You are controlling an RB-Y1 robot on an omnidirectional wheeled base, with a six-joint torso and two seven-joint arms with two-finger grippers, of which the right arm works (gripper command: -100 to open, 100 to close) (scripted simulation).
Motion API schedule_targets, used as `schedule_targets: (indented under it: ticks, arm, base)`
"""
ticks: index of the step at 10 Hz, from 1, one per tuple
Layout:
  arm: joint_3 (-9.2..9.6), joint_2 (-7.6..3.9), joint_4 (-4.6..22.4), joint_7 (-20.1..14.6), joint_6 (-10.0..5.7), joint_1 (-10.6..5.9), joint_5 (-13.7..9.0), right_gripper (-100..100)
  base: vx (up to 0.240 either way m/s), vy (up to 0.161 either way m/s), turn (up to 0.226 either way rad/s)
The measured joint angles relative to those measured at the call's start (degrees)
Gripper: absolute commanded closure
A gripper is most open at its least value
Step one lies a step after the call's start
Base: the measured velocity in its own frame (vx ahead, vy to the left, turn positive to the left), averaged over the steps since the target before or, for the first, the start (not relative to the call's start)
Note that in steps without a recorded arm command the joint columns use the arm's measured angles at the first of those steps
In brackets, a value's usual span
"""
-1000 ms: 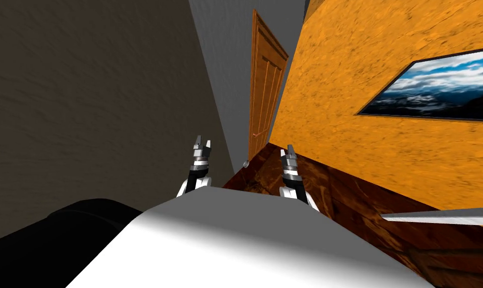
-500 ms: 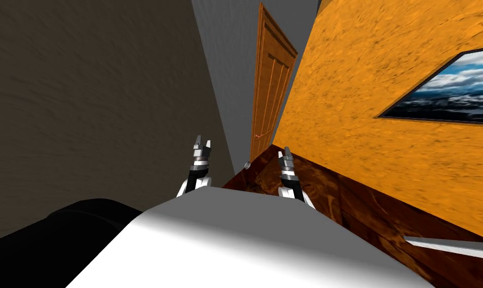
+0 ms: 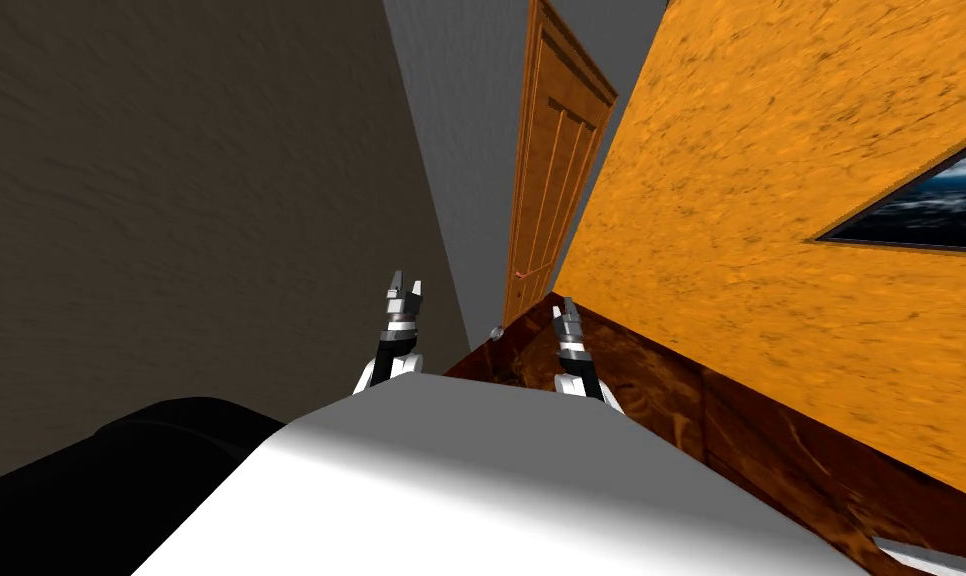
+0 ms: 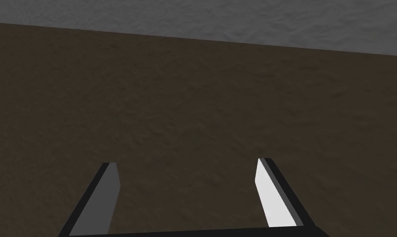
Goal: Pull the door open
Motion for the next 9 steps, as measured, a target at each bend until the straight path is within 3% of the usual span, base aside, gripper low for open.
schedule_targets:
  ticks: [9]
  arm:
    - [1.28, -1.91, 10.97, -0.86, -2.5, -4.07, -2.65, -100]
  base:
    - [0.063, -0.091, 0.157]
